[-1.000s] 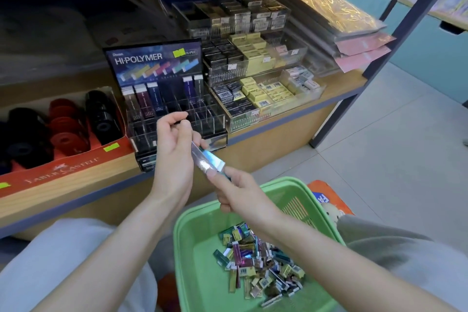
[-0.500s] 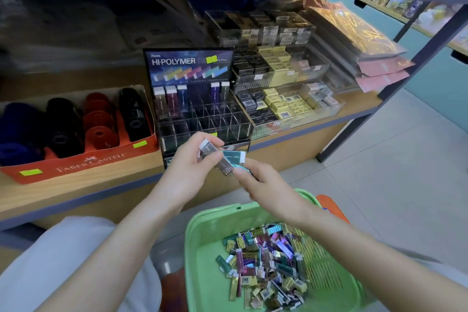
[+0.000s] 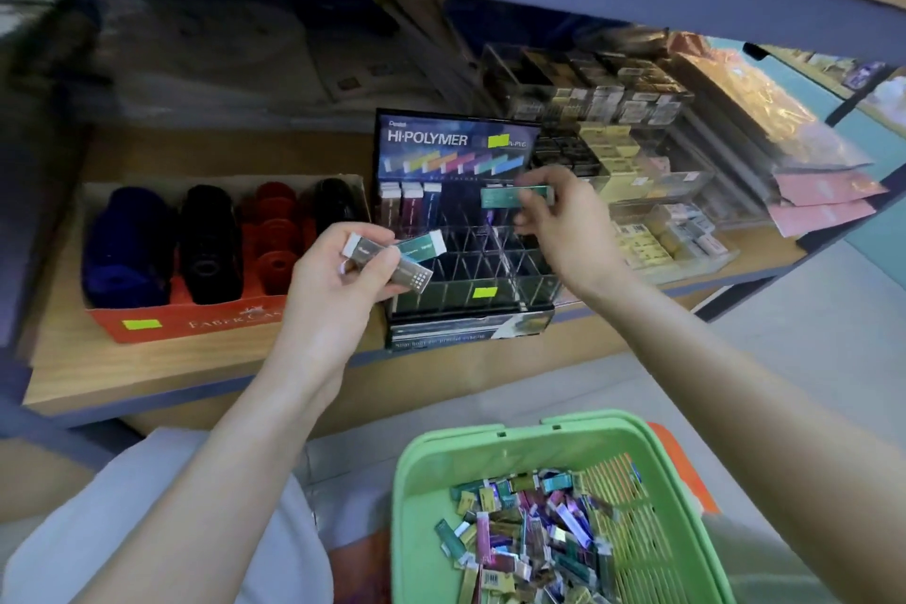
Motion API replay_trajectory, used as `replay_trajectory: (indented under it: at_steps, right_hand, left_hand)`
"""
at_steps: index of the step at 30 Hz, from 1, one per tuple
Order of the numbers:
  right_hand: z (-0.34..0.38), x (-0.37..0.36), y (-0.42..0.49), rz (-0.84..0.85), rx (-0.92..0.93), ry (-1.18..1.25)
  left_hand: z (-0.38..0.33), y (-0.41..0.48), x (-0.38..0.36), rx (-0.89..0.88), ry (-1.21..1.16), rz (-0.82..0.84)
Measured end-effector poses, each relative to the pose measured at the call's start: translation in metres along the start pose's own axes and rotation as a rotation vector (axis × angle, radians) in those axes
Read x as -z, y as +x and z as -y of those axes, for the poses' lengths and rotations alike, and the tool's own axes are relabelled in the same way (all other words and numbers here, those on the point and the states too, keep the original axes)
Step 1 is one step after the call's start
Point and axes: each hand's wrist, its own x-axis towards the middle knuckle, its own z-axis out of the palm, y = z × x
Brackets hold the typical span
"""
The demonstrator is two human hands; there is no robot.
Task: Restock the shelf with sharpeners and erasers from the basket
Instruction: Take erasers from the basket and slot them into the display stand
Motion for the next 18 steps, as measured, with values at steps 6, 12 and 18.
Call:
replay_trajectory:
  at_steps: [6, 12, 18]
  right_hand:
    - [0.002, -0.030, 0.039, 0.112, 0.180, -0.344]
    - [0.005, -0.032, 0.051, 0.260, 0.370, -0.675]
    - [0.007, -0.039, 0.055, 0.280, 0.392, -0.674]
  left_hand:
    - [-0.003, 0.007, 0.010, -0.003, -0.029, -0.031]
    - [-0.008, 0.011, 0.014, -0.017, -0.042, -0.033]
    - [-0.011, 0.012, 0.012, -0.005, -0.102, -0.031]
